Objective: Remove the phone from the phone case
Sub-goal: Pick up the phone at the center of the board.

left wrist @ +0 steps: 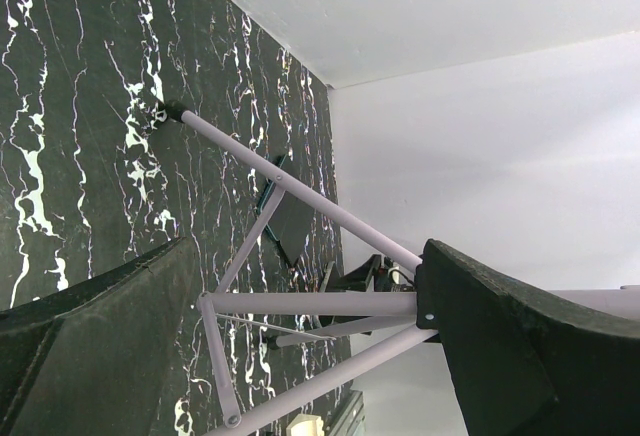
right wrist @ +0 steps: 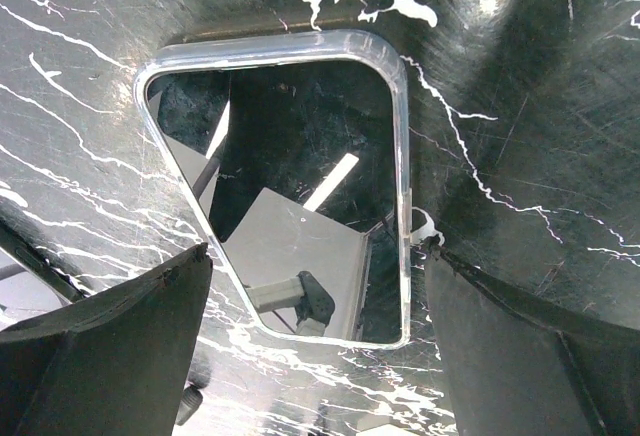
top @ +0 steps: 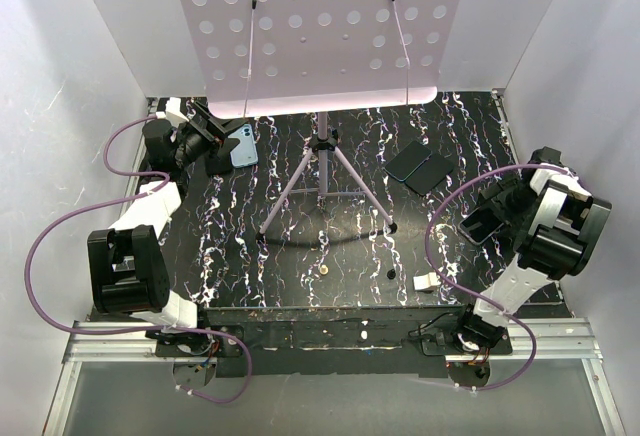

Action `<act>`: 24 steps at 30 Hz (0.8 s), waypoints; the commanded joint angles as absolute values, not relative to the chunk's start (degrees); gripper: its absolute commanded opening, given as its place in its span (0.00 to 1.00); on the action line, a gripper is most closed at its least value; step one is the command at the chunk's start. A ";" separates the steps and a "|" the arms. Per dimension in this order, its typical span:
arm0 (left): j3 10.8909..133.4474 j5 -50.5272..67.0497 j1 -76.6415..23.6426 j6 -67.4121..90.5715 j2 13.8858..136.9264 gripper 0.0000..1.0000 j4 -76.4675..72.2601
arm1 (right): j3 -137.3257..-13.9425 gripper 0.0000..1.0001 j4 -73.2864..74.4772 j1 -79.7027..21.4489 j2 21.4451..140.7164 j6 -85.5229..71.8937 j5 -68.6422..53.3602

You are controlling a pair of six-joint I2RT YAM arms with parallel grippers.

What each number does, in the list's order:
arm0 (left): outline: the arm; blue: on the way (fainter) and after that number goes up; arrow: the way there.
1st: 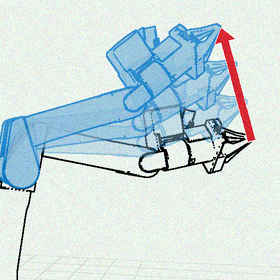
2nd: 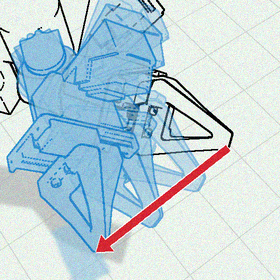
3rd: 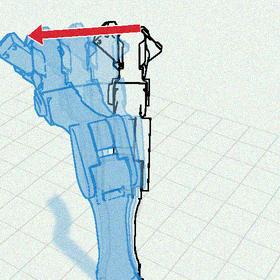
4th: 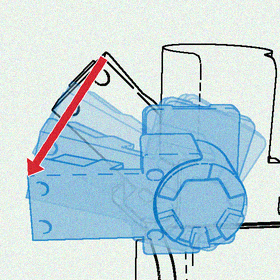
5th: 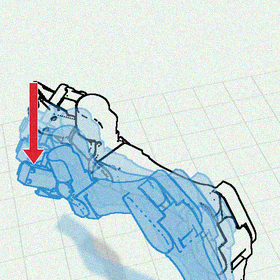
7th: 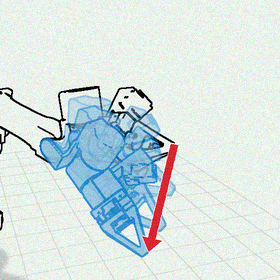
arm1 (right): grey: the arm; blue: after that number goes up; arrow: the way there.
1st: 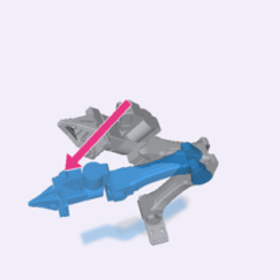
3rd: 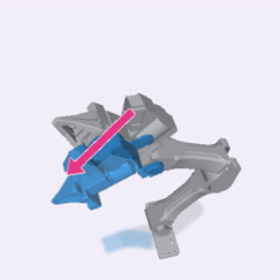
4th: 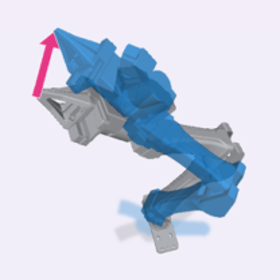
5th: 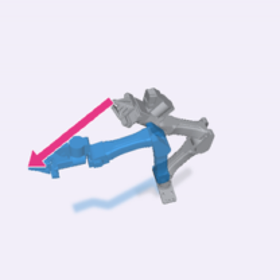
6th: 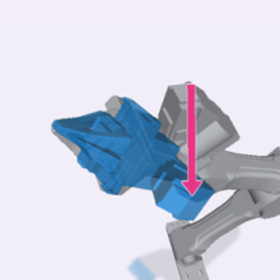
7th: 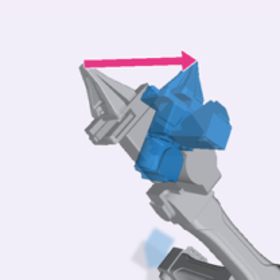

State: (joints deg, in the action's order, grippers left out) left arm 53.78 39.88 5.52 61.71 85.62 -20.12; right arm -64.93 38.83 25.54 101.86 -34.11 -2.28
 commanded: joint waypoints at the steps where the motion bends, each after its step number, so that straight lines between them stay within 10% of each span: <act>1: 53.44 39.99 5.89 61.00 84.81 0.98 -20.39 | -66.44 0.93 39.28 25.58 103.44 -34.54 1.39; 24: 53.26 40.17 6.06 61.35 84.99 0.98 -20.92 | -66.01 0.93 35.33 21.53 100.90 -33.22 -3.25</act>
State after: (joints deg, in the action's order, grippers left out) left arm 53.69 39.90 5.58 61.76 85.65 -20.14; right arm -66.06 38.85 21.82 102.61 -33.04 -0.05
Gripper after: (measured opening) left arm 0.981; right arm 0.929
